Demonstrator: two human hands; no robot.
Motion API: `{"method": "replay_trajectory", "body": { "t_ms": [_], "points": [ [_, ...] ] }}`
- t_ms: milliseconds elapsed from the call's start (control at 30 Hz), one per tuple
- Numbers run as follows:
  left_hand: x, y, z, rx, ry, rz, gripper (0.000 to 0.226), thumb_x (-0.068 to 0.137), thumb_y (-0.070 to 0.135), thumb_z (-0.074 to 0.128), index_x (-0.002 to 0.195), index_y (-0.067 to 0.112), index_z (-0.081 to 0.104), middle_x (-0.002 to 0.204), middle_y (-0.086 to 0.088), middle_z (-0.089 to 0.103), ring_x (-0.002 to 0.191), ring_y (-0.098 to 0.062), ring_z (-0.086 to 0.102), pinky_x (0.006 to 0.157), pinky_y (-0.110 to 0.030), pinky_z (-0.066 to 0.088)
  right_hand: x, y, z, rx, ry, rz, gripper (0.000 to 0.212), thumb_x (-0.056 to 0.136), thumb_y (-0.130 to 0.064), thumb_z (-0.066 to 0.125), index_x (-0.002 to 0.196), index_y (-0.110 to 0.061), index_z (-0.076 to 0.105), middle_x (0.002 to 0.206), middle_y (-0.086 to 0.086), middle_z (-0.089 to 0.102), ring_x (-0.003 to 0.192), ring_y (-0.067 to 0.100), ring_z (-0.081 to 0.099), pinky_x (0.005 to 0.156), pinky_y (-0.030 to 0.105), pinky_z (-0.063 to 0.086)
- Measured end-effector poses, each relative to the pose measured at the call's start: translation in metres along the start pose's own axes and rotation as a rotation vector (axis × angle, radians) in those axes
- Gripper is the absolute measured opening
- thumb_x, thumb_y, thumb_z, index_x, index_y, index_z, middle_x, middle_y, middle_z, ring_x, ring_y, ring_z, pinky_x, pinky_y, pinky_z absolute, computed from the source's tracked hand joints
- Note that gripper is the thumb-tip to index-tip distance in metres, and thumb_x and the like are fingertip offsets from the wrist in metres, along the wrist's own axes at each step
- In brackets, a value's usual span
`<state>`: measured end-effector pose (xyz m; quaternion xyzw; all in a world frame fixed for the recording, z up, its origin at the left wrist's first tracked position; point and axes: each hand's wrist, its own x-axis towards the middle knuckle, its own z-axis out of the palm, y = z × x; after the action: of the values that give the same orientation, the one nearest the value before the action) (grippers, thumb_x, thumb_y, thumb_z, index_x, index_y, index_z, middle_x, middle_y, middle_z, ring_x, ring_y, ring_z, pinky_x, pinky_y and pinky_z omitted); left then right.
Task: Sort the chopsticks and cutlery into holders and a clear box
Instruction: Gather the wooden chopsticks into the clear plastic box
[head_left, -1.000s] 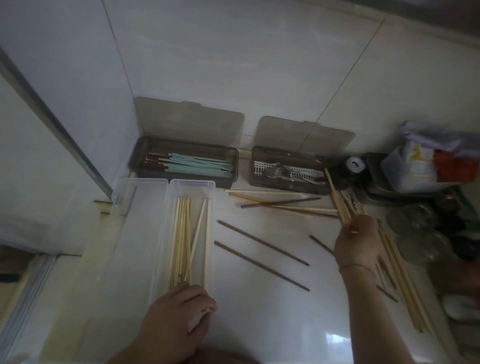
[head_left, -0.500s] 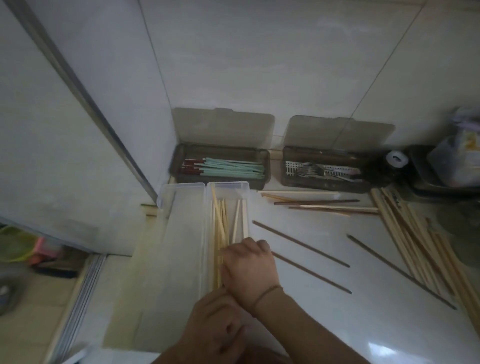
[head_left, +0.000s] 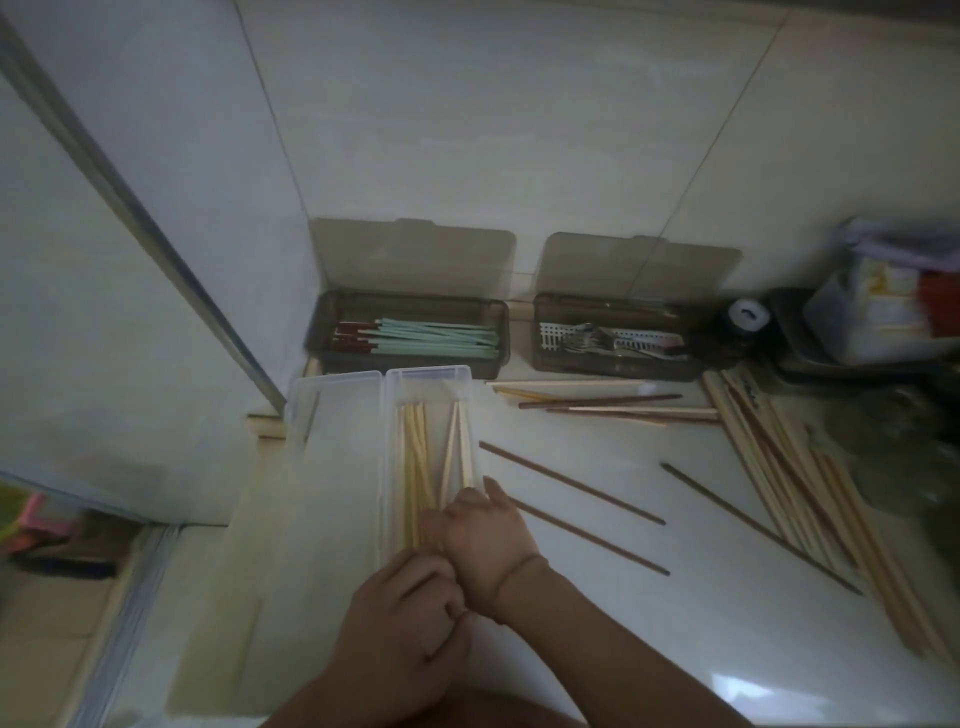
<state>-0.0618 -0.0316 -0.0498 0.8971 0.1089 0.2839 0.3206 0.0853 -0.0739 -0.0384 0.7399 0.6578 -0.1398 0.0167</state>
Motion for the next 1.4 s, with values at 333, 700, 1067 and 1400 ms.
{"method": "replay_trajectory", "body": {
  "t_ms": [333, 700, 1067, 1400],
  "points": [
    [0.007, 0.001, 0.017, 0.106, -0.205, -0.073, 0.014, 0.075, 0.045, 0.063, 0.077, 0.031, 0.066, 0.079, 0.017, 0.061, 0.072, 0.001, 0.053, 0.069, -0.010, 0.041, -0.059, 0.097, 0.021, 0.403, 0.871, 0.339, 0.020, 0.084, -0.021, 0.059, 0.101, -0.018, 0.068, 0.103, -0.002, 0.067, 0.100, 0.022, 0.059, 0.096, 0.028, 0.041],
    [0.021, 0.003, 0.017, 0.069, -0.383, -0.154, 0.018, 0.070, 0.052, 0.066, 0.071, 0.037, 0.056, 0.073, 0.029, 0.046, 0.059, 0.016, 0.038, 0.054, -0.003, 0.035, -0.153, 0.267, 0.036, 0.285, 0.293, 1.320, 0.030, 0.087, -0.041, 0.059, 0.111, -0.024, 0.063, 0.108, 0.007, 0.064, 0.097, 0.029, 0.060, 0.076, 0.032, 0.043],
    [0.021, 0.003, 0.018, 0.092, -0.352, -0.131, 0.017, 0.069, 0.048, 0.067, 0.069, 0.034, 0.057, 0.073, 0.023, 0.053, 0.066, 0.025, 0.032, 0.058, 0.002, 0.028, -0.134, 0.258, 0.011, -0.134, 0.049, 1.306, 0.026, 0.095, -0.032, 0.047, 0.084, -0.018, 0.066, 0.066, 0.000, 0.058, 0.059, 0.017, 0.054, 0.057, 0.024, 0.042],
    [0.017, -0.004, 0.023, 0.054, -0.288, -0.066, 0.014, 0.069, 0.043, 0.072, 0.066, 0.031, 0.066, 0.071, 0.020, 0.057, 0.067, 0.008, 0.050, 0.064, 0.004, 0.027, -0.143, 0.255, -0.011, -0.018, 0.114, 1.319, 0.026, 0.090, -0.042, 0.053, 0.084, -0.022, 0.068, 0.068, 0.002, 0.053, 0.061, 0.019, 0.048, 0.059, 0.025, 0.039]
  ]
}}
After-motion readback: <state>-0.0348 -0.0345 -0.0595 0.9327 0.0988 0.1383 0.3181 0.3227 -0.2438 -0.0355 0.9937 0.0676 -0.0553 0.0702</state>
